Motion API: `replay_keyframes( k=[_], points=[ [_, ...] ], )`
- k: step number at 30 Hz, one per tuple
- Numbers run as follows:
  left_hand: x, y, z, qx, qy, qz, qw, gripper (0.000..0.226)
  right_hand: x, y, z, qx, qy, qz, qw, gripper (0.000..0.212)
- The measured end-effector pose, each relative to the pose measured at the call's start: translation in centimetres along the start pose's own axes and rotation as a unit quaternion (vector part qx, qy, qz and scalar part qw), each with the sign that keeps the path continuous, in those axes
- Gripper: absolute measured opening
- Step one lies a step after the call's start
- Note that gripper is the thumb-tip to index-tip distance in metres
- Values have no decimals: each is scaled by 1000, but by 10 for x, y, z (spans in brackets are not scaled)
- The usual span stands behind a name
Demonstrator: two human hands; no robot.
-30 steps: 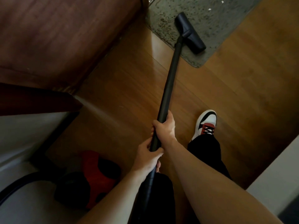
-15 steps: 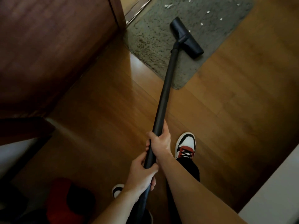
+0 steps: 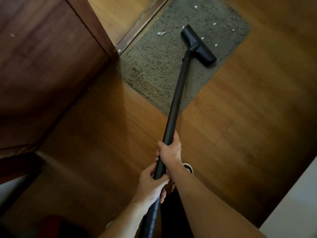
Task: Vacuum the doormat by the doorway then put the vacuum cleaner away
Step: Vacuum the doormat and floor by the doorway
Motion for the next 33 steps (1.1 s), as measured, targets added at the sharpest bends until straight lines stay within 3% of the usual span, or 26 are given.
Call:
replay_keyframes(
  k=[11,16,25,33],
  points=[
    [-20,4,-1,14,17,3,1000,9,25,4,0,-11,19,-3,1000,63],
    [9,15,28,18,10,21,1000,10,-7,21,-22,-21,25,-8,999,57],
    [78,51,108,7,7,30,1000,6,-80,72,-90,-9,33,-27,999,70],
    [117,78,145,1,55,56,997,9,-111,108,-128,10,83,-26,996,67]
  ],
)
Point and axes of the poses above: each hand's wrist, its own y-axis away from the middle knuckle, its own z-axis out of the back of the hand, x = y × z, the point moved 5 cm from there along -y, towards the middle knuckle, and after that the axes turned 2 degrees about z, right-handed, at the moved point
